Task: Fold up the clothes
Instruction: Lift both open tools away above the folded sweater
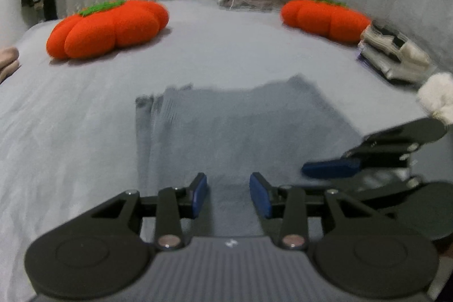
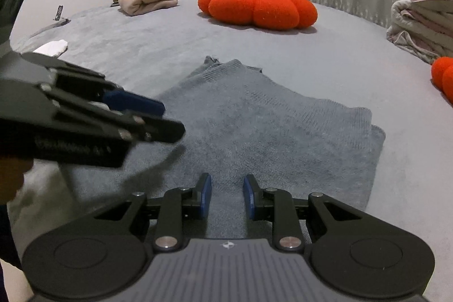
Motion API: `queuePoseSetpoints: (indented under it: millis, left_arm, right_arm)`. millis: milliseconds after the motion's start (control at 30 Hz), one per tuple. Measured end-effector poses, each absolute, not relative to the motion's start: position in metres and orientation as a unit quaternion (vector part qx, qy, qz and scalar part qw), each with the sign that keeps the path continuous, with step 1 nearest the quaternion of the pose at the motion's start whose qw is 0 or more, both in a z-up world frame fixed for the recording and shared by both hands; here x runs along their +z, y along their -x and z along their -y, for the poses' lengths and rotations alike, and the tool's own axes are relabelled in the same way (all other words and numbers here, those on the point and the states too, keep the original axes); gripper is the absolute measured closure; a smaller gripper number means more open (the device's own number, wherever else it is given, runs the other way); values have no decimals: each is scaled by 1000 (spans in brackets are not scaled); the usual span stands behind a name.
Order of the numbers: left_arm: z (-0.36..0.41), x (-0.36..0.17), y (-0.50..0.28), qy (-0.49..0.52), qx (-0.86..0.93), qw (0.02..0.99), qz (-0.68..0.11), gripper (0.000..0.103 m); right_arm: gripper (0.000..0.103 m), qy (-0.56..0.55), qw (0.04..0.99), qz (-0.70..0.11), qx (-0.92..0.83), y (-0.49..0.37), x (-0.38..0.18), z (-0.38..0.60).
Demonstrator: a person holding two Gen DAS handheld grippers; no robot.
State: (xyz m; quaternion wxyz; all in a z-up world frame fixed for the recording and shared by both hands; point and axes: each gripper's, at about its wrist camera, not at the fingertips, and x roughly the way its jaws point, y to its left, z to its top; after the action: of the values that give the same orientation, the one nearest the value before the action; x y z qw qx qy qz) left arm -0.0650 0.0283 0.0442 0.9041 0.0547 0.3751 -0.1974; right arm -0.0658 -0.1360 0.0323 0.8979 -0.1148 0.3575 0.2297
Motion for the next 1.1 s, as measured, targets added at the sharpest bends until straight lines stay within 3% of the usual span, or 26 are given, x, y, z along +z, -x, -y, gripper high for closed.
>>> queuePoseSetpoints:
  millis: [800,1100]
  left_arm:
    - [-42,36,67,-64,-177,905,-380,64]
    - [-68,35,79,-86,-157,913,-367,61]
  right_arm:
    - [80,90,906,-382,156,69,39,216]
    - [75,74,909,-386,137,74,40,247]
